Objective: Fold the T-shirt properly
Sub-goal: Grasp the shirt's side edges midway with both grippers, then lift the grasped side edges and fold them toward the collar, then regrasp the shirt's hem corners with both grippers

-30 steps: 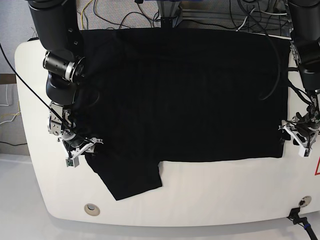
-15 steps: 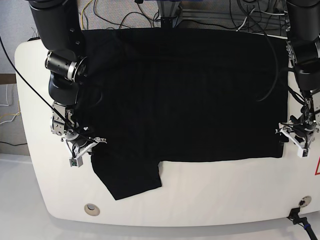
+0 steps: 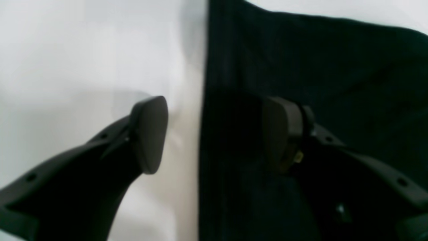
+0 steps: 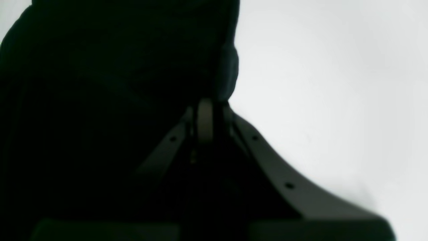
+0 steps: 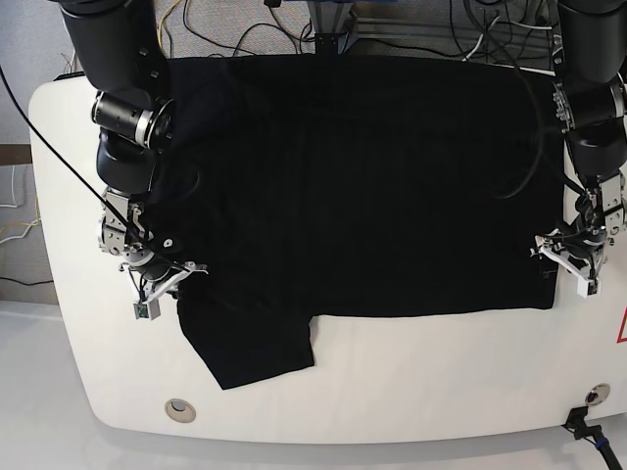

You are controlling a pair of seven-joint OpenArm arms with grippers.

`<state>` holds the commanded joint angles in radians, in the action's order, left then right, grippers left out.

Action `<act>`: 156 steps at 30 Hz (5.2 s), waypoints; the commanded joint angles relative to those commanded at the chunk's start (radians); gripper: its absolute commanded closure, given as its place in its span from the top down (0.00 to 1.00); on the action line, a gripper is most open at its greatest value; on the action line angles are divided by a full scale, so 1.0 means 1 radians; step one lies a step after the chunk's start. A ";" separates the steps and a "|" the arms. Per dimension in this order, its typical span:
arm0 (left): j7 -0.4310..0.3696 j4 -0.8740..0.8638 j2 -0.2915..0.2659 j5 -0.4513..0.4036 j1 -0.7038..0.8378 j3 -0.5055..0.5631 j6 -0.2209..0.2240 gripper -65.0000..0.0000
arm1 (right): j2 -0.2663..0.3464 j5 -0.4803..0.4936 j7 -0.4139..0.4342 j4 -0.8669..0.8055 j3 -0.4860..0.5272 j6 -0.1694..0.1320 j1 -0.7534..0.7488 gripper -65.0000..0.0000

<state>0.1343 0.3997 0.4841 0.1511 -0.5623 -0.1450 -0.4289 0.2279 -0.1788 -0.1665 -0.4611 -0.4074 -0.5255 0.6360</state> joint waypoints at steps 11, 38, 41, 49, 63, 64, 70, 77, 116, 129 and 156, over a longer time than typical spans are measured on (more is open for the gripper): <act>0.005 0.011 -0.069 0.000 -0.008 0.002 -0.008 0.62 | 0.000 -0.002 0.000 -0.002 0.002 0.000 -0.017 0.00; 0.000 0.164 -0.043 0.003 0.029 -0.002 -0.008 0.00 | 0.005 0.002 -0.005 -0.003 0.002 0.000 0.034 0.00; 0.005 0.238 -0.037 0.003 0.044 -0.002 -0.009 0.00 | 0.006 0.002 -0.005 -0.005 0.002 0.000 0.040 0.00; 0.005 0.333 -0.035 0.005 0.081 -0.005 -0.011 0.00 | -0.037 0.005 -0.218 -0.313 -0.003 -0.074 0.000 0.00; 0.087 0.741 0.008 0.006 0.311 -0.021 -0.011 0.00 | -0.078 0.005 -0.621 -0.918 -0.002 -0.173 -0.247 0.00; 0.087 0.761 0.008 0.006 0.334 -0.048 -0.011 0.00 | -0.078 0.005 -0.643 -0.941 -0.003 -0.173 -0.267 0.00; 0.091 0.850 0.008 0.006 0.459 -0.143 -0.110 0.00 | -0.078 0.005 -0.741 -1.092 -0.002 -0.173 -0.382 0.00; 0.233 0.962 -0.002 0.006 0.632 -0.219 -0.161 0.00 | -0.107 0.003 -0.773 -1.174 0.000 -0.173 -0.517 0.00; 0.373 0.999 -0.029 0.002 0.512 -0.183 -0.163 0.61 | -0.054 0.003 -0.232 -0.315 0.000 -0.124 -0.052 0.52; 0.373 0.999 -0.031 0.003 0.511 -0.181 -0.163 0.61 | -0.064 0.003 -0.153 -0.216 0.000 -0.097 -0.075 0.52; 0.368 0.770 -0.052 0.003 0.443 -0.184 -0.161 0.61 | -0.092 0.003 -0.155 -0.215 0.000 -0.097 -0.091 0.29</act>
<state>0.5025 1.1699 0.4319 0.1542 -0.1189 -0.3291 -0.5900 0.1358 -0.1757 -0.3214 -0.6759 -0.4074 -0.6222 0.5455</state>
